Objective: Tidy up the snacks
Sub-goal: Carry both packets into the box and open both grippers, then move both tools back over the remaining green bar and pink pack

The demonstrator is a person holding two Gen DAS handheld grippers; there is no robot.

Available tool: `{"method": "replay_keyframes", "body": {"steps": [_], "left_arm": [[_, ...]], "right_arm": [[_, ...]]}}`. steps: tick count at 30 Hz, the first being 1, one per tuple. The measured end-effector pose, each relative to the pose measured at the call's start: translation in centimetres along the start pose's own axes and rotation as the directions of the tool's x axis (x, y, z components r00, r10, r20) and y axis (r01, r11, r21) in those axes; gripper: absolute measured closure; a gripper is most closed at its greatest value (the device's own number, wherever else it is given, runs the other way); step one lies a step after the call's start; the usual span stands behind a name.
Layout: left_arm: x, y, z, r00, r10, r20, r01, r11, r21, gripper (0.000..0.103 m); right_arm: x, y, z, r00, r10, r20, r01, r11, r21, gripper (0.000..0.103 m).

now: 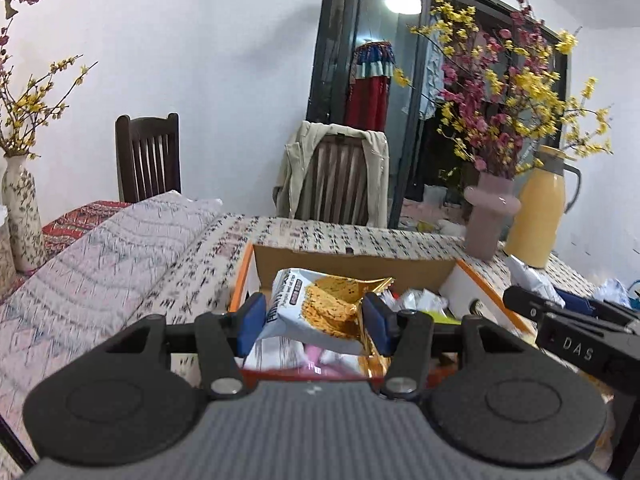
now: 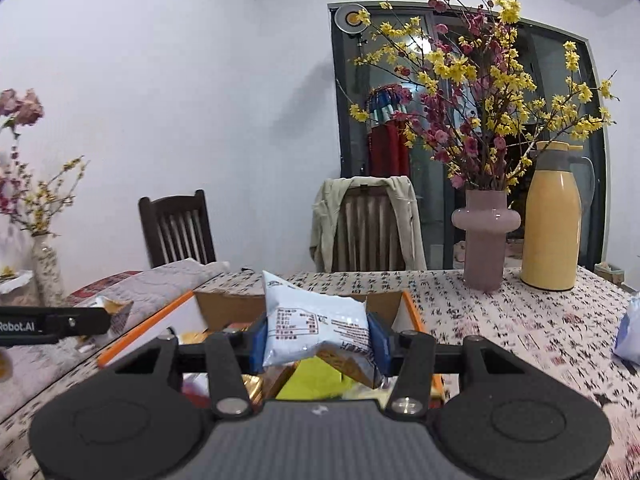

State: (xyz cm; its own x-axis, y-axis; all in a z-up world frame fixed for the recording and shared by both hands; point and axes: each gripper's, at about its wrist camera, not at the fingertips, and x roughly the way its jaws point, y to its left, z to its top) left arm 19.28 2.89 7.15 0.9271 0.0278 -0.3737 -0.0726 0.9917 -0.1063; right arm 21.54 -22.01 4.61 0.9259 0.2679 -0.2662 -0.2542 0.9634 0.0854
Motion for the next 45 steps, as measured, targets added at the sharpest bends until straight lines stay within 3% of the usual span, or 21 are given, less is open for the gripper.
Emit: {"method": "replay_keyframes", "body": {"steps": [10, 15, 23, 26, 27, 29, 30, 32, 39, 45], "left_arm": [[5.6, -0.5, 1.2, 0.999, 0.036, -0.016, -0.036, 0.999, -0.016, 0.049], [7.7, -0.4, -0.2, 0.997, 0.07, -0.02, -0.07, 0.997, -0.019, 0.049], [7.9, 0.2, -0.8, 0.997, 0.079, -0.017, -0.08, 0.996, -0.035, 0.047], [7.5, 0.1, -0.9, 0.997, 0.073, 0.003, -0.073, 0.997, -0.04, 0.041], [7.3, 0.1, -0.9, 0.997, 0.076, 0.01, -0.075, 0.996, -0.044, 0.036], [6.9, 0.4, -0.9, 0.996, 0.088, 0.033, -0.086, 0.994, -0.067, 0.003], [6.7, 0.5, -0.9, 0.993, 0.108, 0.048, -0.104, 0.991, -0.079, 0.0], [6.4, 0.8, -0.8, 0.99, 0.122, 0.067, -0.116, 0.989, -0.091, 0.0], [6.7, 0.9, -0.8, 0.991, 0.128, 0.04, -0.124, 0.988, -0.094, 0.0], [3.9, 0.7, 0.1, 0.988, 0.146, 0.046, -0.142, 0.986, -0.091, 0.0]], "right_arm": [[4.4, -0.3, 0.0, 1.0, -0.017, -0.025, 0.018, 0.999, 0.028, 0.054], [5.4, -1.0, -0.8, 0.999, -0.034, -0.019, 0.035, 0.997, 0.066, 0.054], [6.0, -0.7, -1.5, 0.998, -0.015, -0.055, 0.018, 0.999, 0.052, 0.053], [5.8, -0.7, -1.7, 0.998, -0.022, -0.058, 0.026, 0.998, 0.058, 0.043], [5.8, -0.8, -1.7, 0.998, -0.035, -0.056, 0.038, 0.997, 0.063, 0.035], [5.6, -1.1, -1.6, 0.998, -0.045, -0.053, 0.049, 0.995, 0.083, 0.019], [5.5, -1.4, -1.6, 0.998, -0.043, -0.051, 0.047, 0.994, 0.096, 0.011], [5.1, -1.7, -1.7, 0.998, -0.044, -0.047, 0.05, 0.992, 0.117, 0.0], [4.9, -1.5, -1.9, 0.998, -0.039, -0.052, 0.045, 0.992, 0.116, 0.0], [4.0, -1.2, -1.6, 0.998, -0.039, -0.047, 0.044, 0.993, 0.113, 0.0]]}}
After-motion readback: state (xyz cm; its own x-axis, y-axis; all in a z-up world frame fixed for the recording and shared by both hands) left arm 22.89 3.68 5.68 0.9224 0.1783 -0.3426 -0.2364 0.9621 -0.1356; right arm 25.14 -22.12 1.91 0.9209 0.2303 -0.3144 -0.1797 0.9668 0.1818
